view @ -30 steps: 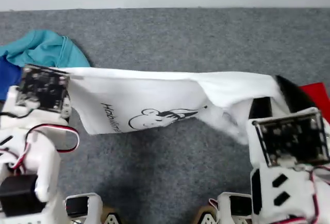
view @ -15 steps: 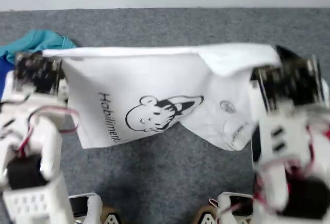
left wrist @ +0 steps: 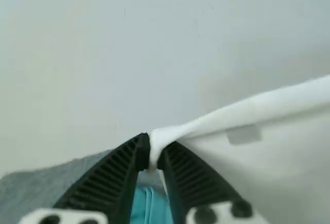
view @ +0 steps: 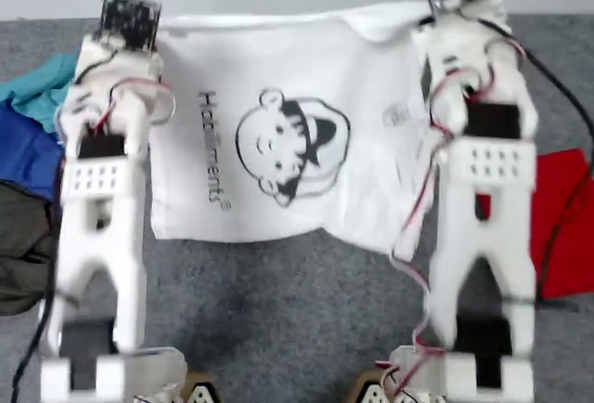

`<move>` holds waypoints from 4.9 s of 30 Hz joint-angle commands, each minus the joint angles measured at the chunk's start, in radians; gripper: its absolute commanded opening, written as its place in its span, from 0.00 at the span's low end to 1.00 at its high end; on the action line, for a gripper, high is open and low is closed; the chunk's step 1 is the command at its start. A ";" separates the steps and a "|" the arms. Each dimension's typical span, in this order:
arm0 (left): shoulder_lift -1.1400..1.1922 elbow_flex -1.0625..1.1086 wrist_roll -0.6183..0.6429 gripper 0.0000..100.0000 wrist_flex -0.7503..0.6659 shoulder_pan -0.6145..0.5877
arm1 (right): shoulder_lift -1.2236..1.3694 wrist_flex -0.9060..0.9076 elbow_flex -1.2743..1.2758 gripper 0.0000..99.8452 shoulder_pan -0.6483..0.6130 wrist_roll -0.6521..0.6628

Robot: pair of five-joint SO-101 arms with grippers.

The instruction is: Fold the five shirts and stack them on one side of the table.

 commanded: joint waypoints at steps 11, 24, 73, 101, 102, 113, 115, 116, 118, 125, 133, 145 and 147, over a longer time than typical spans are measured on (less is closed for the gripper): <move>0.388 -1.333 0.011 0.01 0.496 0.015 | 0.433 0.278 -1.283 0.01 -0.013 -0.009; 0.540 -1.508 0.002 0.01 1.487 0.009 | 0.478 1.165 -1.392 0.01 -0.021 0.002; -1.212 0.128 -0.129 0.01 1.484 -0.095 | -1.428 1.165 0.420 0.01 -0.096 0.126; -1.217 0.449 -0.229 0.01 1.435 -0.100 | -1.230 0.901 0.689 0.01 -0.328 0.232; -1.200 0.460 -0.236 0.01 1.428 -0.100 | -1.207 0.868 0.712 0.01 -0.329 0.250; -0.991 0.595 -0.245 0.01 1.111 -0.101 | -0.920 0.489 0.825 0.01 -0.323 0.391; -0.919 0.591 -0.244 0.01 1.040 -0.101 | -0.868 0.452 0.825 0.01 -0.323 0.410; -0.882 0.591 -0.244 0.01 1.013 -0.101 | -0.843 0.438 0.825 0.01 -0.321 0.413; -0.807 0.591 -0.244 0.01 0.968 -0.101 | -0.792 0.414 0.824 0.01 -0.303 0.408; -0.611 0.590 -0.222 0.01 0.856 -0.101 | -0.608 0.357 0.770 0.01 -0.171 0.269; -0.476 0.535 -0.190 0.01 0.833 -0.100 | -0.305 0.352 0.575 0.01 -0.166 0.163; -0.365 0.503 -0.192 0.01 0.789 -0.100 | 0.194 0.260 0.255 0.01 -0.182 0.227; -0.338 0.498 -0.189 0.01 0.758 -0.100 | 0.262 0.262 0.181 0.01 -0.182 0.227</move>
